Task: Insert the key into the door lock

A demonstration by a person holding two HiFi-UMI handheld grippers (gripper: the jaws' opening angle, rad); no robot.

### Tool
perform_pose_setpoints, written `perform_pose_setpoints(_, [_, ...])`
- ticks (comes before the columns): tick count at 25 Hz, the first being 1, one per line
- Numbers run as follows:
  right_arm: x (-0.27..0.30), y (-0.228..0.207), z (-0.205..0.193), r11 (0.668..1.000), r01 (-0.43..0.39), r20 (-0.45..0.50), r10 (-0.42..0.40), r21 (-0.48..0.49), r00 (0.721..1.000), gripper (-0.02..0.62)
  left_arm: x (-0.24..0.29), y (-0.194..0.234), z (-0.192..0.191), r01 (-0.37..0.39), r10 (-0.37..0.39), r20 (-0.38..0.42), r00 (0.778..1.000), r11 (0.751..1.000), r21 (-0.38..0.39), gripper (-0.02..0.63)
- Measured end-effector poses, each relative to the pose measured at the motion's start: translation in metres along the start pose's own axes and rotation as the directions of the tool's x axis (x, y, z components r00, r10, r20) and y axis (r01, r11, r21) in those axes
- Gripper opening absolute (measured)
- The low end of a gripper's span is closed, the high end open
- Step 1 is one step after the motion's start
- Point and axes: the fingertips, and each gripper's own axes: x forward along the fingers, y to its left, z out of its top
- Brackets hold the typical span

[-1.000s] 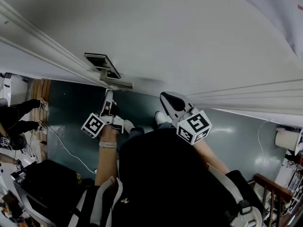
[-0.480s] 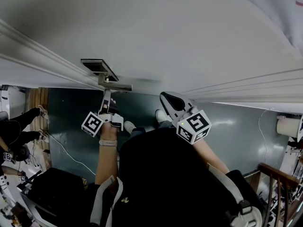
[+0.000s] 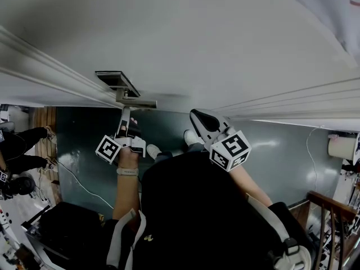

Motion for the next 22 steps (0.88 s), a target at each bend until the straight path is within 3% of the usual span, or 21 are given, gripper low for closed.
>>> perform_pose_setpoints(22, [0.0015,0.0003,0.0069,1.000,-0.003,0.006,0.003,-0.004,1.000,0.015,0.0049,0.0011,0.0034,0.008,-0.008,-0.001,1.000,0.998,-0.057,0.026])
